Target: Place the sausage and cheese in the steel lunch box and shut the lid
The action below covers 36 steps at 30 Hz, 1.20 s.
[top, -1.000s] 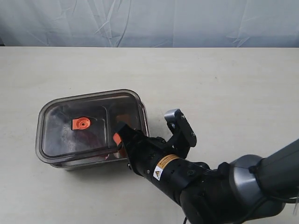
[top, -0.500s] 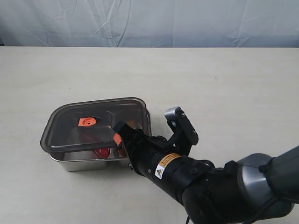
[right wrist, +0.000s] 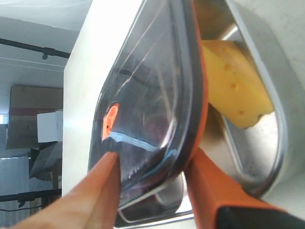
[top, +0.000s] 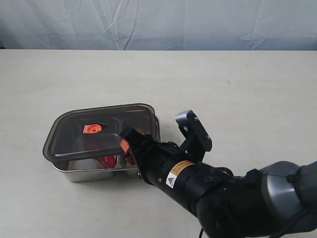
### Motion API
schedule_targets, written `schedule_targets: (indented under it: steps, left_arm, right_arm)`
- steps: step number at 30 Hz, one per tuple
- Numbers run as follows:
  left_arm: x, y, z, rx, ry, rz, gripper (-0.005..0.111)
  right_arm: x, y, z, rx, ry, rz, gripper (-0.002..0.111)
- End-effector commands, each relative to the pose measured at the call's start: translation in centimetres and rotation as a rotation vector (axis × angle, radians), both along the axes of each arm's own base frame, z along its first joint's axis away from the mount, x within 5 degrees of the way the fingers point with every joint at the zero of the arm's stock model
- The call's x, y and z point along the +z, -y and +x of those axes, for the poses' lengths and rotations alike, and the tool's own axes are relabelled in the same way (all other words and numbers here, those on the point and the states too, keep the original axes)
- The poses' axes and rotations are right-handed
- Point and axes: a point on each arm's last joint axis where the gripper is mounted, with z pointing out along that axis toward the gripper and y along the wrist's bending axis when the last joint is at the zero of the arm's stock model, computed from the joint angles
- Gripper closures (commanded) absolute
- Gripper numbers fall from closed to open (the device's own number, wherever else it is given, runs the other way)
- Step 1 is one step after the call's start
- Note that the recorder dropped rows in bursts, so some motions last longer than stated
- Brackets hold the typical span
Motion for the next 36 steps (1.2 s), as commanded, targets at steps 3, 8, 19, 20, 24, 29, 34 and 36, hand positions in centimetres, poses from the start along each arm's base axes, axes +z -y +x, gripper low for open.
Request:
schedule_targets:
  steps: [3,8,19,20,24,29,34,36]
  left_arm:
    - [0.3,0.0,-0.1,-0.005,0.021,-0.013,0.058]
    - [0.3,0.0,-0.1,-0.005,0.021,-0.013,0.058]
    - [0.3,0.0,-0.1,-0.005,0.021,-0.013,0.058]
    - [0.3,0.0,-0.1,-0.005,0.021,-0.013,0.058]
    - [0.3,0.0,-0.1,-0.005,0.021,-0.013,0.058]
    - [0.3,0.0,-0.1,-0.006,0.021,-0.013,0.058]
    - [0.3,0.0,-0.1,-0.006,0.021,-0.013,0.058]
    - [0.3,0.0,-0.1,-0.006,0.021,-0.013,0.058]
  right_arm:
    - [0.1,0.3,-0.2,0.011,-0.017,-0.031,0.065]
    - [0.0,0.4,-0.4,0.026,-0.057,-0.062,0.065]
    - [2.0,0.8,-0.8,0.084,-0.009,-0.092,0.065]
    - [2.2,0.8,-0.8,0.082,-0.007,-0.094,0.065]
    - [2.1,1.0,-1.0,0.095,-0.023,-0.127,0.065]
    - [1.9,1.1,-1.1,0.099,-0.051,-0.147,0.065]
    - [1.6,1.1,-1.4,0.129,-0.069,-0.176,0.065]
    - [1.5,1.2,-1.5,0.143,-0.080,-0.195,0.065]
